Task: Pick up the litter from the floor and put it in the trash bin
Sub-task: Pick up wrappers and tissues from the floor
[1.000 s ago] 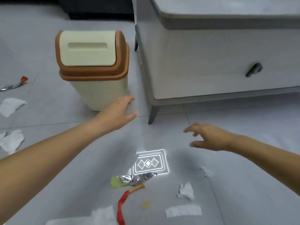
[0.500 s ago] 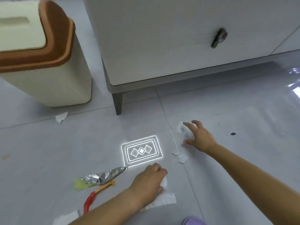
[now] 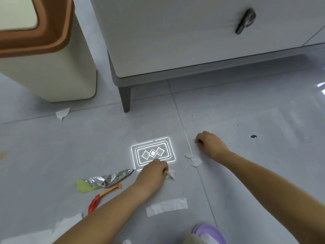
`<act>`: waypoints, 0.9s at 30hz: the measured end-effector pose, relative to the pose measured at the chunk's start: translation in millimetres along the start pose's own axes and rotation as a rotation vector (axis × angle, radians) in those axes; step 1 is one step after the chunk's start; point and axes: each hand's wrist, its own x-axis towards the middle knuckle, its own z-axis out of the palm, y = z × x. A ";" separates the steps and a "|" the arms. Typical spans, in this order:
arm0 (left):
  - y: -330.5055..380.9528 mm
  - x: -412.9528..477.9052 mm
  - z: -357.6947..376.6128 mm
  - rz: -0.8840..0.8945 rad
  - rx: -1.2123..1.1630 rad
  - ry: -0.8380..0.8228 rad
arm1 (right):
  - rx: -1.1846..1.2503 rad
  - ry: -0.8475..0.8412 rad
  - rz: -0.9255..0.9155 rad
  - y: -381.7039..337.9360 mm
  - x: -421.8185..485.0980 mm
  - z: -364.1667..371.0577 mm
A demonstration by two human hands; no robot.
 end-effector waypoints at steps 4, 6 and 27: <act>9.7 -3.0 -16.0 -0.019 -0.094 -0.007 | 0.231 0.042 -0.049 -10.1 -24.0 8.0; 11.5 -14.5 -14.0 0.014 -0.059 -0.126 | 0.221 -0.033 -0.097 -11.6 -36.1 14.0; -17.2 -97.3 12.3 0.229 0.341 -0.302 | 0.139 -0.131 -0.491 -87.7 -48.1 42.9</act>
